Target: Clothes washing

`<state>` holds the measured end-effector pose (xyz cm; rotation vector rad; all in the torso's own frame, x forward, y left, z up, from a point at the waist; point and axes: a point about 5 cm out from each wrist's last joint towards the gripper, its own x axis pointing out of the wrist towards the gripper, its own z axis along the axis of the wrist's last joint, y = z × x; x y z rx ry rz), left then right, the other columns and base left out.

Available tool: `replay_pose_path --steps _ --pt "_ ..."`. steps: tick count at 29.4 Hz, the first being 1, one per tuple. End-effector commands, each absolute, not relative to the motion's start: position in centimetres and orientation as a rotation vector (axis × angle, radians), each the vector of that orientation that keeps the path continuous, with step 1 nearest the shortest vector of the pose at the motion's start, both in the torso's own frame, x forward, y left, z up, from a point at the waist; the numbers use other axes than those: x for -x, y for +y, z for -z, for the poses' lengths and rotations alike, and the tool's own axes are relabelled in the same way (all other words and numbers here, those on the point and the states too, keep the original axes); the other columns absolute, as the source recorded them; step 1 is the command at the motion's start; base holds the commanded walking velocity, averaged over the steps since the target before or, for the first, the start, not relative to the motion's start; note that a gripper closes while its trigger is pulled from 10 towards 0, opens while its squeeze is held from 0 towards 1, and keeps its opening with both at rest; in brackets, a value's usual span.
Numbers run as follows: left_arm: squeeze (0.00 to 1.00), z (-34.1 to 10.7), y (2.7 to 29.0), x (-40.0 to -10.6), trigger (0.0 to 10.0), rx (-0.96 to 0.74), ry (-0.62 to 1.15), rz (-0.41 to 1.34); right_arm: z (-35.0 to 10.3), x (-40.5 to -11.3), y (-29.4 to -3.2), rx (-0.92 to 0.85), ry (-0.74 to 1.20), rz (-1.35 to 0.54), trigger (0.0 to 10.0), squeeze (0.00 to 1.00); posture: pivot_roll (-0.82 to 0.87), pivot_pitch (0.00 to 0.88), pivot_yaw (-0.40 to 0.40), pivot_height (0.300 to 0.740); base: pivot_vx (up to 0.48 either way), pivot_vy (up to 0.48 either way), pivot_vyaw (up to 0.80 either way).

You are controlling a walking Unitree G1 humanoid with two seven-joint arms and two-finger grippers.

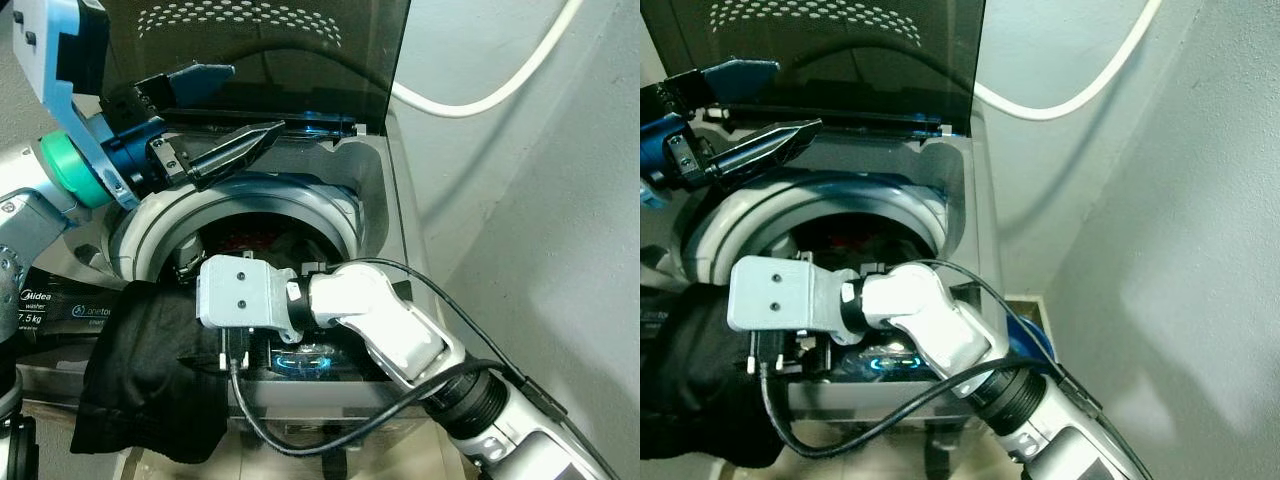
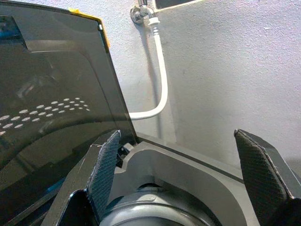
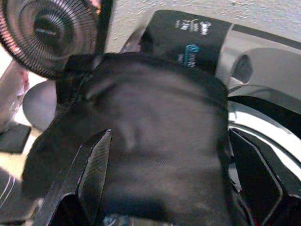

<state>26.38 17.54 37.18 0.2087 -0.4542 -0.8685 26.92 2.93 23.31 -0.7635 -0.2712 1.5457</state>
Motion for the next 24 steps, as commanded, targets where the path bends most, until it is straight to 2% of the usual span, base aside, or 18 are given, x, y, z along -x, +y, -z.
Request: replay_pose_path --steps 1,7,8,10,11,12,13,14,15,17,24 --pt "0.00 -37.0 17.4 -26.3 10.0 -0.221 -0.450 0.883 -22.9 -26.4 2.9 0.811 -0.265 -1.598 10.0 0.00 0.10 0.113 0.045 0.740 0.000 0.000 0.00" --pt "0.00 -37.0 17.4 -26.3 10.0 -0.220 -0.448 0.884 -22.7 -26.4 2.7 0.858 -0.266 -1.606 10.0 0.00 0.09 0.114 0.045 0.740 0.000 0.000 0.00" --pt "0.00 -36.9 17.4 -26.3 10.0 -0.220 -0.446 0.885 -22.7 -26.6 2.6 0.898 -0.276 -1.599 5.8 0.00 0.09 0.114 0.045 0.740 0.000 0.000 0.00" --pt "0.00 -36.9 17.4 -26.3 10.0 -0.220 -0.446 0.885 -22.7 -26.6 2.6 0.898 -0.276 -1.599 5.8 0.00 0.09 0.114 0.045 0.740 0.000 0.000 0.00" --pt "0.00 -36.9 17.4 -26.3 10.0 -0.219 -0.444 0.885 -22.8 -26.7 2.5 0.927 -0.284 -1.595 3.2 0.00 0.10 0.115 0.044 0.740 0.000 0.000 0.00" --pt "0.00 -36.9 17.4 -26.3 10.0 -0.219 -0.444 0.885 -22.8 -26.7 2.5 0.927 -0.284 -1.595 3.2 0.00 0.10 0.115 0.044 0.740 0.000 0.000 0.00" --pt "0.00 -36.9 17.4 -26.3 10.0 -0.219 -0.443 0.886 -22.9 -26.8 2.3 0.954 -0.289 -1.590 2.4 0.00 0.10 0.115 0.044 0.740 0.000 0.000 0.00" --pt "0.00 -36.9 17.4 -26.3 10.0 -0.219 -0.443 0.886 -22.9 -26.8 2.3 0.954 -0.289 -1.590 2.4 0.00 0.10 0.115 0.044 0.740 0.000 0.000 0.00" --pt "0.00 -36.9 17.4 -26.3 10.0 -0.219 -0.442 0.886 -22.9 -27.0 2.2 0.976 -0.290 -1.588 0.3 0.00 0.10 0.115 0.044 0.740 0.000 0.000 0.00" --pt "0.00 -36.9 17.4 -26.3 10.0 -0.219 -0.441 0.887 -22.8 -27.0 2.1 0.989 -0.289 -1.587 0.0 0.00 0.09 0.115 0.043 0.740 0.000 0.000 0.00" --pt "0.00 -36.8 17.4 -26.2 10.0 -0.216 -0.439 0.888 -22.1 -27.0 1.7 1.036 -0.271 -1.617 0.0 0.00 0.09 0.115 0.042 0.740 0.000 0.000 0.00"
